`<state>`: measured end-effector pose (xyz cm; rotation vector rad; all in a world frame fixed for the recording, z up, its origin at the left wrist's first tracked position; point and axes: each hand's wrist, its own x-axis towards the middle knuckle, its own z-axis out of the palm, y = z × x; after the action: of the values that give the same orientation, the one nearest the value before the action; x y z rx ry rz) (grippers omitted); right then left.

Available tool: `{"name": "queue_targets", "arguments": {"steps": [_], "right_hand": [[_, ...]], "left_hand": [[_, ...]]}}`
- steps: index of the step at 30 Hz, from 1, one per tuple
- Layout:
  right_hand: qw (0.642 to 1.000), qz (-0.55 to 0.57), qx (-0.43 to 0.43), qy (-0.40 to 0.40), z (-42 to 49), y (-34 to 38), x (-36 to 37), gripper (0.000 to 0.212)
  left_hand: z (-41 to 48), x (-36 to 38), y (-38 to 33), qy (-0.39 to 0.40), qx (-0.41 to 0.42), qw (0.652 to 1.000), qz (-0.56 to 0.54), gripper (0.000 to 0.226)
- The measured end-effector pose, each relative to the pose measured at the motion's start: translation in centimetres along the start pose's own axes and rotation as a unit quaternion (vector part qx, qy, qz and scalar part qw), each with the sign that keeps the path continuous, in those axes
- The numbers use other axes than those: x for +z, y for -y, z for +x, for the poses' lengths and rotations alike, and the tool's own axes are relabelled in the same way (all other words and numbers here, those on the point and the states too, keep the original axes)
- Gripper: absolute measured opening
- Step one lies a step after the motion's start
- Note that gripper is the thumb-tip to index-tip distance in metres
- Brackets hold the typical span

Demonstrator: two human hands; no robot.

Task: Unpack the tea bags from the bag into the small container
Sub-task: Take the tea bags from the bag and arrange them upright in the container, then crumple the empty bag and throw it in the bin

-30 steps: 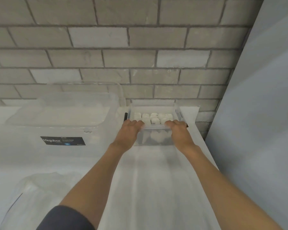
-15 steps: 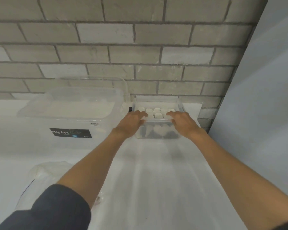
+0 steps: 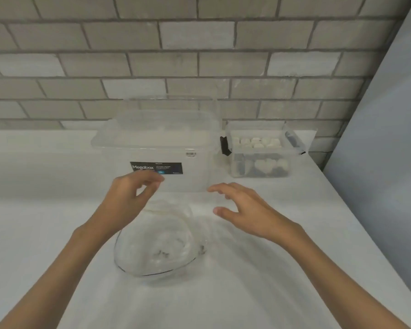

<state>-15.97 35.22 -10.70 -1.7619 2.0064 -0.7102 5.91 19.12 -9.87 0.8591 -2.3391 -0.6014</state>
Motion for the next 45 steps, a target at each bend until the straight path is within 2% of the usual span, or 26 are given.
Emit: {"name": "queue_targets", "arguments": {"steps": [2,3,5,6,9,13,17,19,22,25,28,32,34,36,37,38,39,41,43,44,45], "right_hand": [[0.994,0.039,0.061,0.082,-0.1,1.8,3.0,0.07],[0.989,0.055,0.086,0.106,0.0,2.6,4.5,0.081],[0.982,0.092,0.126,0.111,0.6,4.3,7.5,0.09],[0.979,0.111,0.14,0.094,1.0,5.2,9.0,0.088],[0.979,0.131,0.151,0.031,1.4,7.9,12.6,0.069],[0.962,0.228,0.148,-0.002,0.4,11.2,14.6,0.053],[0.921,0.361,0.147,-0.023,-2.0,12.0,13.9,0.038],[0.929,0.332,0.156,-0.049,-3.6,11.8,13.4,0.032],[0.932,0.282,0.184,-0.135,-6.1,11.0,12.9,0.026],[0.912,0.248,0.212,-0.248,-8.9,10.2,12.2,0.04],[0.892,0.238,0.237,-0.302,-11.7,9.2,11.4,0.056],[0.898,0.277,0.231,-0.253,-16.0,8.8,11.3,0.066],[0.91,0.241,0.23,-0.249,-18.7,8.5,11.3,0.072],[0.925,0.192,0.22,-0.244,-21.6,7.9,11.1,0.074],[0.929,0.185,0.211,-0.242,-23.1,7.5,10.9,0.071],[0.927,0.199,0.2,-0.248,-24.5,7.2,10.9,0.066],[0.915,0.227,0.195,-0.271,-26.0,6.9,10.9,0.061],[0.856,0.304,0.228,-0.351,-28.7,6.0,11.4,0.062],[0.758,0.458,0.275,-0.375,-30.9,4.7,11.5,0.079],[0.702,0.56,0.266,-0.351,-32.1,3.8,11.8,0.084],[0.651,0.648,0.245,-0.31,-33.3,3.0,12.0,0.082]], "left_hand": [[-2.5,-1.8,4.3,-0.015,-0.096,0.995,0.025,0.026],[-3.8,-2.1,6.1,0.005,-0.16,0.987,0.025,0.04],[-6.4,-2.1,8.1,0.093,-0.269,0.958,-0.037,0.067],[-7.8,-1.8,8.3,0.145,-0.289,0.942,-0.092,0.078],[-10.2,-1.0,6.7,0.262,-0.257,0.899,-0.24,0.097],[-10.7,0.4,6.2,0.294,-0.179,0.885,-0.313,0.12],[-11.2,1.3,5.2,0.305,-0.107,0.874,-0.363,0.117],[-11.7,2.1,4.0,0.275,-0.083,0.89,-0.355,0.1],[-11.7,3.4,2.1,0.206,-0.078,0.915,-0.337,0.068],[-11.4,4.5,-0.2,0.157,-0.097,0.909,-0.374,0.039],[-11.3,5.3,-3.5,0.181,-0.114,0.864,-0.455,0.033],[-13.1,7.7,-9.1,0.259,-0.158,0.799,-0.519,0.028],[-14.1,9.0,-11.2,0.279,-0.217,0.745,-0.566,0.036],[-15.2,10.0,-12.9,0.297,-0.26,0.684,-0.613,0.054],[-15.8,10.6,-13.8,0.297,-0.271,0.673,-0.62,0.059],[-16.6,11.1,-14.6,0.291,-0.279,0.68,-0.613,0.057],[-17.4,11.6,-15.6,0.281,-0.287,0.692,-0.601,0.052],[-19.4,12.7,-17.3,0.26,-0.313,0.689,-0.6,0.045],[-21.9,13.8,-18.9,0.264,-0.321,0.65,-0.636,0.034],[-23.2,14.2,-19.6,0.27,-0.324,0.627,-0.655,0.036],[-24.6,14.6,-20.4,0.273,-0.328,0.62,-0.658,0.037]]}}
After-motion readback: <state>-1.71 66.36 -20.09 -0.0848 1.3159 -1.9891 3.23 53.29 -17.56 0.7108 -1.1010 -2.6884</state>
